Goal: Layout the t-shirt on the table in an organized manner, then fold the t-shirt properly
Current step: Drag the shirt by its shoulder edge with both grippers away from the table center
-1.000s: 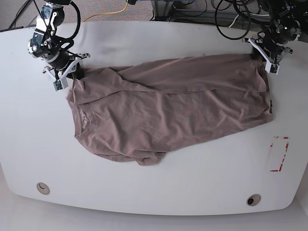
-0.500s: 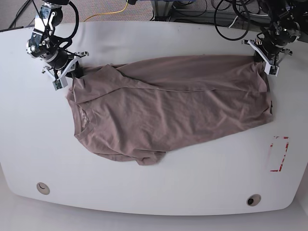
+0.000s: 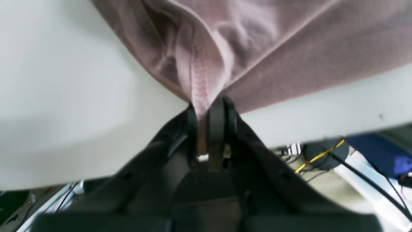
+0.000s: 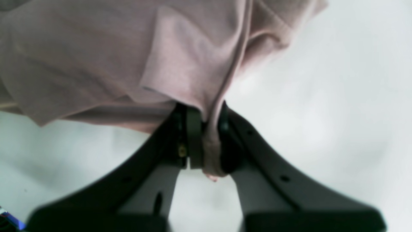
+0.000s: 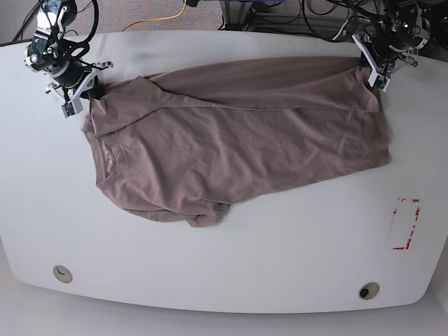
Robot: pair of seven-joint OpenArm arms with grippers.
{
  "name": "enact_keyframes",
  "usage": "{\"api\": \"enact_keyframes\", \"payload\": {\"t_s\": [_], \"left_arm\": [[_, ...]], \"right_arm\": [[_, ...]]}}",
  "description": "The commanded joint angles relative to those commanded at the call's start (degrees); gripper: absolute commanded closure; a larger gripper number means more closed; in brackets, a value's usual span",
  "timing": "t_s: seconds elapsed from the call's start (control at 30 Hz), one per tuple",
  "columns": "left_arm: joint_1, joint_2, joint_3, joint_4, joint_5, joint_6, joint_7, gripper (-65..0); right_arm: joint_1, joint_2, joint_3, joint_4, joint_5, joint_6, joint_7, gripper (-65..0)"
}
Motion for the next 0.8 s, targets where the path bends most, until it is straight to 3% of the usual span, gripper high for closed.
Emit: {"api": "enact_keyframes", "payload": {"t_s": [0.37,0.8], "left_arm": [[3.9,-1.8,-0.1,0.0,0.3,0.0,0.0,0.0],[4.2,-3.6,-0.1,0.0,0.3,0.0,0.0,0.0]], "right_arm": [[-7.4,-0.2,5.1,2.4,0.0,0.00,0.0,-1.4],[-11.3,-2.1,5.5,4.5,-0.1,0.00,-0.1,-1.9]]}}
